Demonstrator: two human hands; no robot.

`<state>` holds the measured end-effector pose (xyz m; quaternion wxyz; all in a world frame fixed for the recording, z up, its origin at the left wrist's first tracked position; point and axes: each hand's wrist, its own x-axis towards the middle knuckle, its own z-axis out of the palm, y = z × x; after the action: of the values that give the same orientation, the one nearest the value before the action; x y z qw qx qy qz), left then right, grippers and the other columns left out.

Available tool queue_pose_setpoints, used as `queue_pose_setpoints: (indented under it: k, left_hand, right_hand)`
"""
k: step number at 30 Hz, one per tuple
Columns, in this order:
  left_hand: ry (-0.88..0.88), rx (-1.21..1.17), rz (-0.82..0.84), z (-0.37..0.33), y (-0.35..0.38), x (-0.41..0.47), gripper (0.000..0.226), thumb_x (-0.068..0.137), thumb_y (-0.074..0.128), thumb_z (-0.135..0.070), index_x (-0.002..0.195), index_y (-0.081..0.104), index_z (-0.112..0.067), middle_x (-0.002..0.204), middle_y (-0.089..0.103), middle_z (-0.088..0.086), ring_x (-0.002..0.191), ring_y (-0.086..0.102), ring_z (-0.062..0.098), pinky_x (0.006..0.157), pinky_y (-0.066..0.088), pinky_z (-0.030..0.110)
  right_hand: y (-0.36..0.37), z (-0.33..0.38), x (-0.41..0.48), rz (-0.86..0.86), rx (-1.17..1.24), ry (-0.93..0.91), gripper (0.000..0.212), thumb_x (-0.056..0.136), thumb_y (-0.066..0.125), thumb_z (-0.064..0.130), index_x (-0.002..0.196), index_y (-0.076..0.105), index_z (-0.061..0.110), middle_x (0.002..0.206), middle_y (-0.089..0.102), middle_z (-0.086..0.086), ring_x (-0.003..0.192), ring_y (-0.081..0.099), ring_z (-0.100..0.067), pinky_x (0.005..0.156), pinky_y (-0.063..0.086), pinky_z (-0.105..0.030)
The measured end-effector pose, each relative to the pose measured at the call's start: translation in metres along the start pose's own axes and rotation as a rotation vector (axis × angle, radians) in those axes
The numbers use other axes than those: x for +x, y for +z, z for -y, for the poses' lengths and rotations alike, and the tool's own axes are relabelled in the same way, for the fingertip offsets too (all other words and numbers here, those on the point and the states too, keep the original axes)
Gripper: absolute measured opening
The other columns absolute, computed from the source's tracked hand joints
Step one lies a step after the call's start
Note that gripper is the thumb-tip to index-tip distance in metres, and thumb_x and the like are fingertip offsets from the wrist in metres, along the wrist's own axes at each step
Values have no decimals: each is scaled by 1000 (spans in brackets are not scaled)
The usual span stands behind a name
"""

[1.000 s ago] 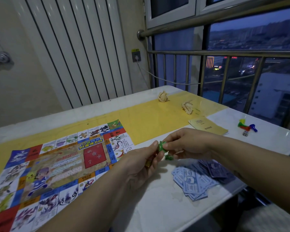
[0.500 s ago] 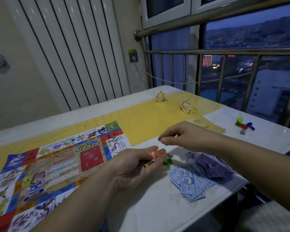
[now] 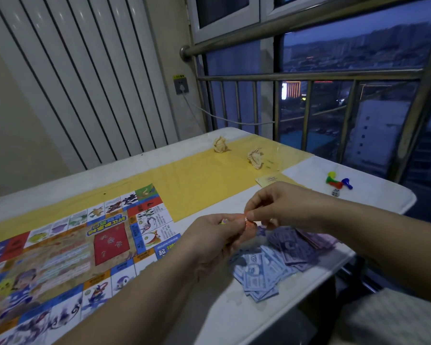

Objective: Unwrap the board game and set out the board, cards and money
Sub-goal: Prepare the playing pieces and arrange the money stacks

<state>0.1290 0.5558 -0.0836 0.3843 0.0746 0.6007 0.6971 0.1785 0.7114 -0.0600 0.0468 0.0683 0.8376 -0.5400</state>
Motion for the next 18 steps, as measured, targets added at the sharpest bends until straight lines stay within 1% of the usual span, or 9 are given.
queue_pose_setpoints:
  k: [3,4,6,7,9,11,14,16,18]
  left_hand:
    - [-11,11,-23,2,11,8,10,93,55,-7,92,63,-1,71,66,7,52,60,2,40,38,9]
    - [-26,-24,-22,2,15,10,11,93,55,-7,92,63,1,74,66,9,52,60,3,39,38,9]
    - [-86,-150,-8,-1,23,12,16,94,54,-6,99,62,7,86,67,16,55,63,8,40,45,11]
    - [-122,-211,-1,-2,25,14,19,94,53,-7,103,60,8,95,67,20,59,65,12,43,49,14]
    - [-182,-301,18,-5,29,17,23,95,51,-5,111,55,11,111,64,27,70,68,22,53,56,24]
    - [-192,-320,36,-8,31,19,24,95,47,2,115,52,14,117,59,32,79,66,27,60,57,29]
    - [-176,-259,63,-6,34,24,22,95,43,5,113,54,14,111,60,32,79,66,25,59,57,26]
    - [-164,-215,72,-4,37,28,22,95,45,5,111,57,14,105,63,30,73,68,21,54,57,22]
    - [-150,-211,60,-3,40,33,22,93,48,5,111,57,16,106,63,30,66,69,19,50,56,20]
  right_hand:
    - [-10,-7,-3,16,19,37,11,90,61,10,85,71,12,74,64,-1,67,52,-11,61,46,-23]
    - [-13,-9,-3,2,2,46,12,91,60,12,86,71,13,77,65,-2,69,53,-11,62,47,-23]
    - [-18,-14,-3,-45,-13,59,14,92,59,13,85,71,11,79,64,-5,70,53,-12,63,47,-25]
    - [-21,-16,-3,-64,7,66,14,92,58,12,85,70,10,79,64,-7,69,52,-12,61,46,-25]
    - [-28,-19,-4,-83,52,92,14,92,57,9,85,70,7,80,63,-9,68,52,-13,59,46,-23]
    - [-34,-21,-5,-89,63,117,14,92,58,9,85,69,8,77,63,-6,67,53,-11,56,47,-20]
    - [-38,-23,-5,-102,45,125,13,91,59,10,84,70,10,75,63,-4,66,53,-9,53,45,-18]
    - [-39,-24,-3,-113,21,124,12,90,61,12,83,70,11,77,64,-5,67,53,-9,55,45,-19]
    - [-42,-25,-1,-119,-5,118,10,90,62,14,84,71,11,79,64,-6,67,54,-10,60,46,-21]
